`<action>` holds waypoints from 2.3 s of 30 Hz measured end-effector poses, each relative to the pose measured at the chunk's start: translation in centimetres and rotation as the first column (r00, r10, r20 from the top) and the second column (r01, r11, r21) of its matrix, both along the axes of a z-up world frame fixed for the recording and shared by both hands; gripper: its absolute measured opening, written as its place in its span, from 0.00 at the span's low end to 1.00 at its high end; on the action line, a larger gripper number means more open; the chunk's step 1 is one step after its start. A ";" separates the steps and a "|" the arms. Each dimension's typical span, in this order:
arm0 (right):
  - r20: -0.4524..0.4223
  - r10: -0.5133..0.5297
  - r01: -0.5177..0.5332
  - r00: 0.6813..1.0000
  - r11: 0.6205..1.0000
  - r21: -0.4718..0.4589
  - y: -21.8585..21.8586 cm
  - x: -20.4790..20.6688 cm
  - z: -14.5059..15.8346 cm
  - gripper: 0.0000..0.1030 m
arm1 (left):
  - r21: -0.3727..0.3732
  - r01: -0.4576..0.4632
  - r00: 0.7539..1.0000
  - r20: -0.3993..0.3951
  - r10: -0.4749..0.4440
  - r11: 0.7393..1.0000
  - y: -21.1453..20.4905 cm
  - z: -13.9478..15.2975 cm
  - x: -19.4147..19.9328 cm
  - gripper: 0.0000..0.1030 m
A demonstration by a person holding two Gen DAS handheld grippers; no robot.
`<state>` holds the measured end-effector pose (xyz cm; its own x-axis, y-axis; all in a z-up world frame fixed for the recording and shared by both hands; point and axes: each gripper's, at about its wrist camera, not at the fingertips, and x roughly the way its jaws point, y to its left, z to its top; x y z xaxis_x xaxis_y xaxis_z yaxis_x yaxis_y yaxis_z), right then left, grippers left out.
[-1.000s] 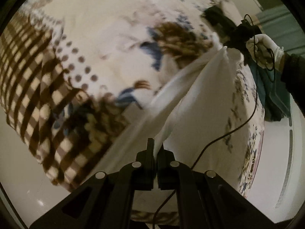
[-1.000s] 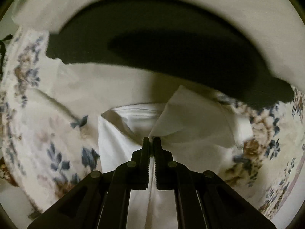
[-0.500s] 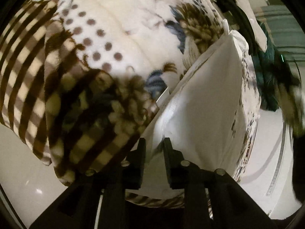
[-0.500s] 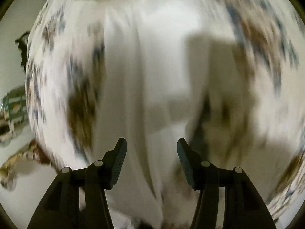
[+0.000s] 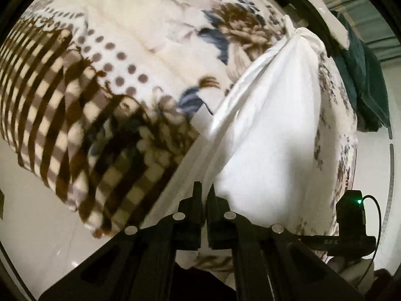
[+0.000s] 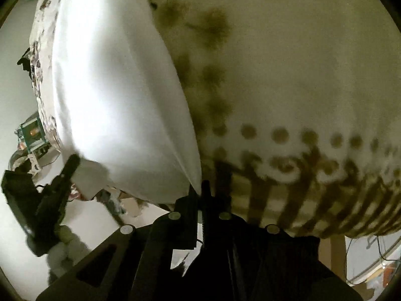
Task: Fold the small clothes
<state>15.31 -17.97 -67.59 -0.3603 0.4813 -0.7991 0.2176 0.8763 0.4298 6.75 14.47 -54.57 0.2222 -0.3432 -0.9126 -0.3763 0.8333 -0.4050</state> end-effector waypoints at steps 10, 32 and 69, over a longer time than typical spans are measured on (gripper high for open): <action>-0.036 0.065 -0.065 0.997 0.998 -0.005 2.0 -2.4 -0.8 0.05 | 0.011 -0.018 0.997 -0.072 0.018 1.000 0.9 -1.5 -2.3 0.03; 0.170 -0.126 0.111 0.977 0.989 0.096 8.7 21.2 6.3 0.65 | 0.145 0.263 0.965 -0.061 -0.257 0.954 -4.0 -3.1 6.9 0.04; 0.098 -0.031 0.044 0.995 0.990 -0.131 6.3 15.8 5.1 0.52 | -0.018 0.236 0.963 -0.130 -0.236 0.972 -2.1 -3.6 3.7 0.05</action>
